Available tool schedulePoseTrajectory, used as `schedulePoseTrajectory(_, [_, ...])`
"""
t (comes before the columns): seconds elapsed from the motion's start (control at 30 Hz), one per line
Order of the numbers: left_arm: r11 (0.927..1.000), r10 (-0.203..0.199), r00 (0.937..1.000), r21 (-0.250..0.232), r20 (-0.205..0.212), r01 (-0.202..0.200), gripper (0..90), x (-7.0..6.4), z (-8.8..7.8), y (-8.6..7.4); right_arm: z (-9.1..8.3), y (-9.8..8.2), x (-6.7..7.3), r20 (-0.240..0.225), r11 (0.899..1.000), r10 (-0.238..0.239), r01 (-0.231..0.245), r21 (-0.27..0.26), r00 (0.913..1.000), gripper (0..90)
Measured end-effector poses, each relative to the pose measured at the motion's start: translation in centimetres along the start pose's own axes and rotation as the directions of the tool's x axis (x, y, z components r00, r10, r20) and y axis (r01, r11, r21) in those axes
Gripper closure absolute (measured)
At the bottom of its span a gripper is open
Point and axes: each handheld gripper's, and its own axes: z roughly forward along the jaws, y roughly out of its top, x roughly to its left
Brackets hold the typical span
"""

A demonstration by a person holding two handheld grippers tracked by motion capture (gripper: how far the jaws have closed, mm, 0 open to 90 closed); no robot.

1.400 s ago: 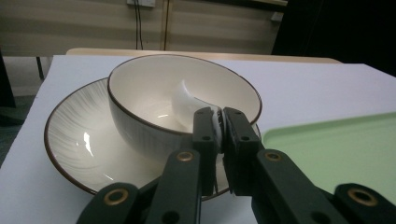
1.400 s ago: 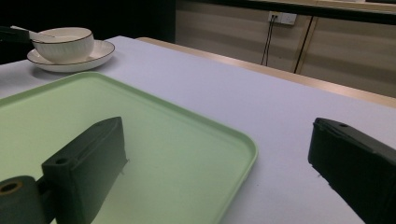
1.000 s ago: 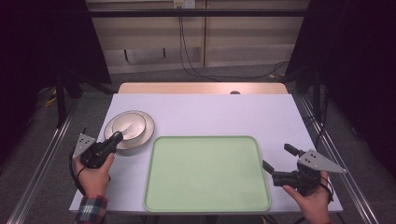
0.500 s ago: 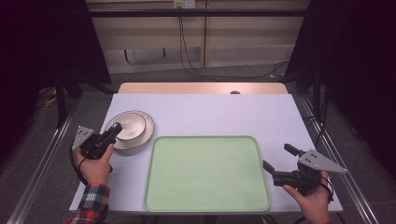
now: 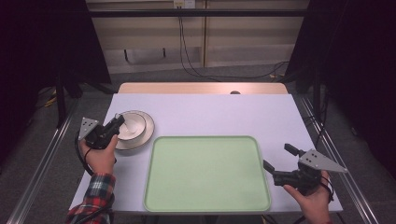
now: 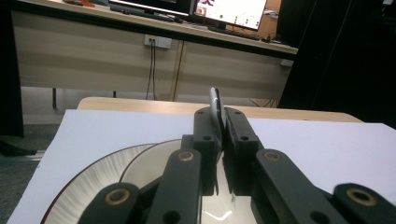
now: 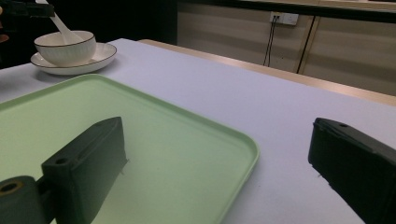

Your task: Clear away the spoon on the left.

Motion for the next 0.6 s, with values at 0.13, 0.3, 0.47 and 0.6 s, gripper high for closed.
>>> schedulePoseTrajectory(0.13, [1.0, 0.002, 0.9999, 0.003, -0.01, -0.002, 84.6, 0.08, 0.39, 0.02, 0.06, -0.04, -0.01, 0.001, 1.0, -0.001, 0.001, -0.002, 1.0, 3.7])
schedulePoseTrajectory(0.3, [1.0, -0.007, 0.9999, 0.0, -0.012, 0.007, 84.8, 0.01, 0.66, 0.11, 0.01, -0.05, -0.04, 0.003, 1.0, 0.003, -0.003, -0.003, 1.0, 3.7])
schedulePoseTrajectory(0.47, [0.9999, -0.011, 0.9998, -0.002, -0.014, 0.011, 85.0, -0.12, 0.77, 0.15, -0.01, -0.05, -0.08, 0.001, 1.0, 0.005, -0.005, -0.001, 1.0, 3.7])
schedulePoseTrajectory(0.6, [1.0, -0.007, 1.0, 0.002, -0.002, 0.007, 85.0, -0.32, 0.75, 0.51, 0.01, -0.03, -0.02, 0.002, 1.0, 0.007, -0.007, -0.003, 1.0, 3.7])
